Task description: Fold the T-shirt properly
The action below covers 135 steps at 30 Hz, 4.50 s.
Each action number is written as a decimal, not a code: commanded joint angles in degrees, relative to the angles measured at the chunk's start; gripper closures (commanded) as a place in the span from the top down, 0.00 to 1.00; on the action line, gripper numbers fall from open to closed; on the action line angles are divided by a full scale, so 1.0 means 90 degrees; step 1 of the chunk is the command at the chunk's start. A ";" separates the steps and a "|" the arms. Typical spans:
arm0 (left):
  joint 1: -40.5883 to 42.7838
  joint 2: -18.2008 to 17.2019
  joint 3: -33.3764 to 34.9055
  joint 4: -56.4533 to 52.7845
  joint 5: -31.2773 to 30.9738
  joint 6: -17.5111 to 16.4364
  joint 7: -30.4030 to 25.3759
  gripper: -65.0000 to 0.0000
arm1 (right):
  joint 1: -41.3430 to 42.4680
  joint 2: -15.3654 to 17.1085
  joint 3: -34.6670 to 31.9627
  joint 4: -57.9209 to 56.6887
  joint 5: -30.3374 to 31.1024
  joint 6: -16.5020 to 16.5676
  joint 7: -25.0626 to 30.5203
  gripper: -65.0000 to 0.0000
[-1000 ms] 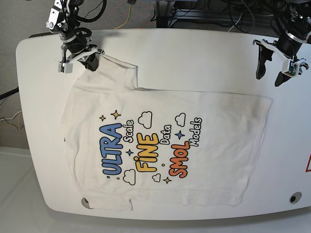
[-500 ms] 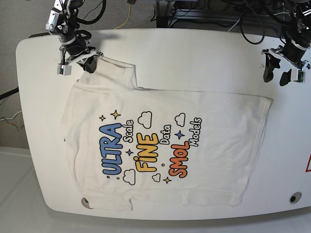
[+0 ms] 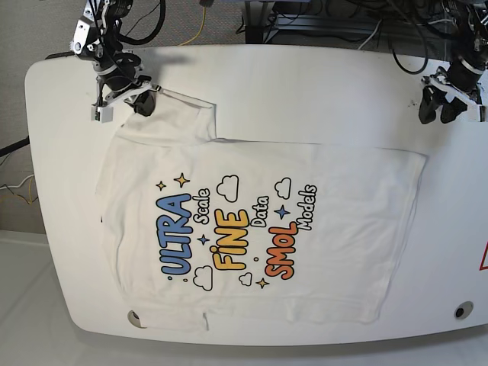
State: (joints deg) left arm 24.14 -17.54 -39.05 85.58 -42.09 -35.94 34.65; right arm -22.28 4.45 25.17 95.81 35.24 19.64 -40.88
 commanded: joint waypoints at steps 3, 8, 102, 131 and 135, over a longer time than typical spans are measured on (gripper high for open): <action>-0.0368 -0.0156 -0.0118 -0.0442 -0.0134 0.0230 0.0143 0.57 | 0.0012 0.0037 0.0010 0.0068 0.0027 0.0009 0.0070 0.00; -0.0838 -0.0287 -0.0018 -0.1101 -0.0109 0.0459 0.0109 0.57 | -0.0056 0.0021 0.0012 0.0084 -0.0099 0.0025 0.0065 0.00; -0.1987 -0.0021 0.1271 -0.2325 -0.0462 0.0233 0.0255 0.00 | 0.0080 0.0005 -0.0073 0.0132 -0.0229 -0.0018 0.0020 0.00; -0.2201 -0.0370 0.1234 -0.2502 -0.0605 0.0629 0.0866 0.63 | 0.0094 0.0026 -0.0098 0.0121 -0.0274 0.0028 -0.0010 0.00; -0.2265 -0.0361 0.1213 -0.2576 -0.0650 0.0668 0.0777 0.65 | 0.0086 0.0004 -0.0079 0.0111 -0.0285 0.0004 -0.0043 0.00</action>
State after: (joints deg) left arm 3.95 -20.21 -28.03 62.96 -50.28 -31.94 39.99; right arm -21.63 4.14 24.27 96.27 32.82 19.55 -41.19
